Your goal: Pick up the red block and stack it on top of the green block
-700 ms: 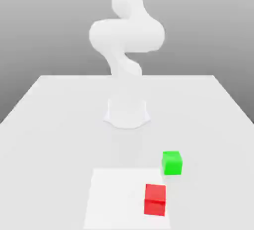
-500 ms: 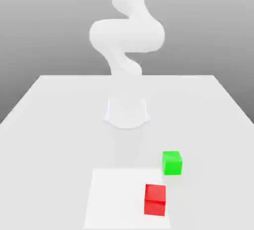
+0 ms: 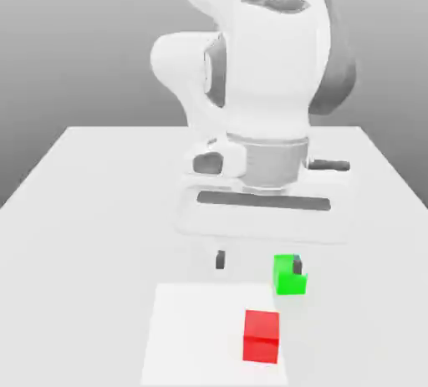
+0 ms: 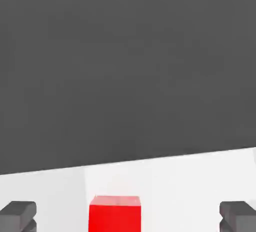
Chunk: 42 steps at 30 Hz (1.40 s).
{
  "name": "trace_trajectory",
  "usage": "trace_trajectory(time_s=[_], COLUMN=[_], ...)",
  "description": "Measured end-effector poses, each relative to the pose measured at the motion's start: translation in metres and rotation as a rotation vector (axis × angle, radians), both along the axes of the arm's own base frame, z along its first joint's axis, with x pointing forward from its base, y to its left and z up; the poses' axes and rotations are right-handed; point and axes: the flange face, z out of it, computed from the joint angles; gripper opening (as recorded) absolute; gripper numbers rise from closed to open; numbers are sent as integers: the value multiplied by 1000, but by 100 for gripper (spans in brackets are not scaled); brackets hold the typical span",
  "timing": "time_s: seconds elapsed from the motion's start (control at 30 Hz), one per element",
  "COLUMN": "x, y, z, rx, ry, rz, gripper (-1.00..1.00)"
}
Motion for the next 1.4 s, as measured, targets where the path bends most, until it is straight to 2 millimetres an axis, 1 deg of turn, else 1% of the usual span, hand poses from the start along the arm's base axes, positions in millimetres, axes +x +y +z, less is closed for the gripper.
trace_trajectory(time_s=[0.07,0.23,0.27,0.43,0.47,0.5,0.57,0.67,0.73,0.77,0.87,1.0,1.1,1.13,1.23,1.4], x=[-10,-14,-15,-15,-15,-15,-14,-15,-29,-40,-74,-118,-152,-160,-164,-165], y=[4,5,5,5,5,5,5,5,18,30,57,66,71,71,71,71], z=[-34,-97,-105,-104,-108,-104,-86,-53,-37,-31,-18,-8,-5,-7,-24,-60], rx=[10,14,14,14,14,14,15,14,20,22,26,20,6,0,-11,-11], ry=[51,71,71,70,71,71,70,71,73,74,76,77,75,74,73,72], rz=[-9,-14,-13,-13,-13,-13,-14,-13,34,77,194,307,401,422,437,441], gripper=[0,0,-100,-100,-100,-100,-100,-100,-100,-100,-100,-100,-100,-100,-100,-100])
